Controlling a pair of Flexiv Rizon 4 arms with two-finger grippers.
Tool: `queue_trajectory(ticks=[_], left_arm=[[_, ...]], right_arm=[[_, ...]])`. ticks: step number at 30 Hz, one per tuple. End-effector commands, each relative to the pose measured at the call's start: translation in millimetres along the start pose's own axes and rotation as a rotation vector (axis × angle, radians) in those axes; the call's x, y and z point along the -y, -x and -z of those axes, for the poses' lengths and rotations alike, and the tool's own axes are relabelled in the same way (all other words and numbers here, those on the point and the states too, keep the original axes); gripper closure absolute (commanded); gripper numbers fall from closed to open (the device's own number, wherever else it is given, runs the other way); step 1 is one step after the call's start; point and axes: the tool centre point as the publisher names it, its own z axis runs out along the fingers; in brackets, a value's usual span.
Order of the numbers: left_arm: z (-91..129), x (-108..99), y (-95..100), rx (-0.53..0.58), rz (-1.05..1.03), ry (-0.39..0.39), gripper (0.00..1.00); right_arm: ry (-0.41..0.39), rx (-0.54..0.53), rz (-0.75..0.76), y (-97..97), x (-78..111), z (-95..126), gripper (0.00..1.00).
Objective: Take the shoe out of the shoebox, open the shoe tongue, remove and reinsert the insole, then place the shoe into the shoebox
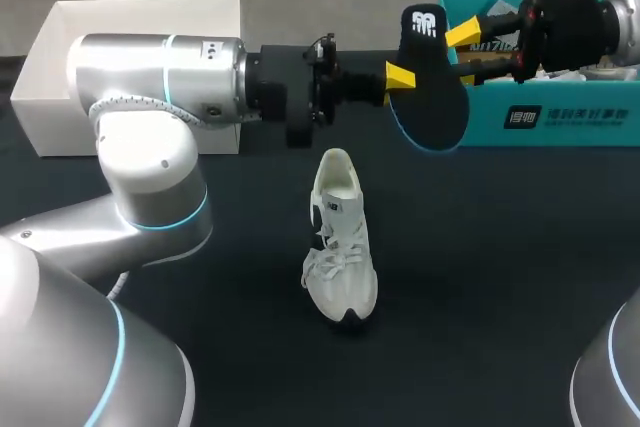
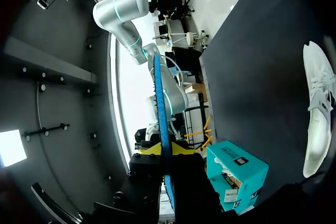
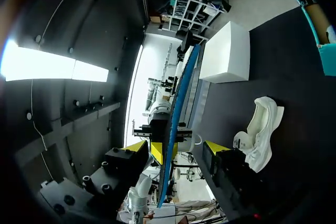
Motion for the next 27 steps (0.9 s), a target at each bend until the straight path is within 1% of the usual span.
queue_trajectory(ticks=[1, 4, 6, 8, 15, 17, 19, 24, 27], left_arm=[[2.0, 0.7, -0.7, -0.007, 0.0, 0.014, 1.0], [2.4, 0.0, -0.4, -0.011, 0.002, 0.022, 1.0], [2.3, 0.1, 0.0, -0.009, 0.004, 0.027, 1.0], [1.5, 0.5, 0.3, -0.008, 0.003, 0.028, 1.0], [0.2, 1.8, 0.6, -0.009, 0.002, 0.031, 1.0], [0.1, 2.1, 0.8, -0.008, 0.003, 0.033, 1.0], [-0.1, 2.5, 1.0, -0.007, 0.006, 0.035, 1.0], [0.3, 3.5, 1.7, -0.029, 0.002, 0.028, 1.0], [0.1, -1.6, -0.1, -0.099, 0.098, -0.037, 1.0]], right_arm=[[0.062, -0.012, 0.008, -1.6, 24.3, 8.9, 0.0], [0.083, -0.033, 0.002, -3.1, 37.2, 15.1, 0.0], [0.095, -0.027, -0.005, -3.2, 44.8, 20.5, 0.0], [0.111, -0.032, -0.012, -4.0, 49.7, 26.0, 0.0], [0.121, -0.012, -0.043, -2.8, 66.3, 40.0, 0.0], [0.132, -0.004, -0.054, -1.3, 69.3, 43.8, 0.0], [0.165, 0.002, -0.028, -1.8, 69.5, 46.4, 0.0], [0.165, 0.002, -0.028, -1.8, 69.5, 46.4, 0.0], [0.165, 0.002, -0.028, -1.8, 69.5, 46.4, 0.0]])
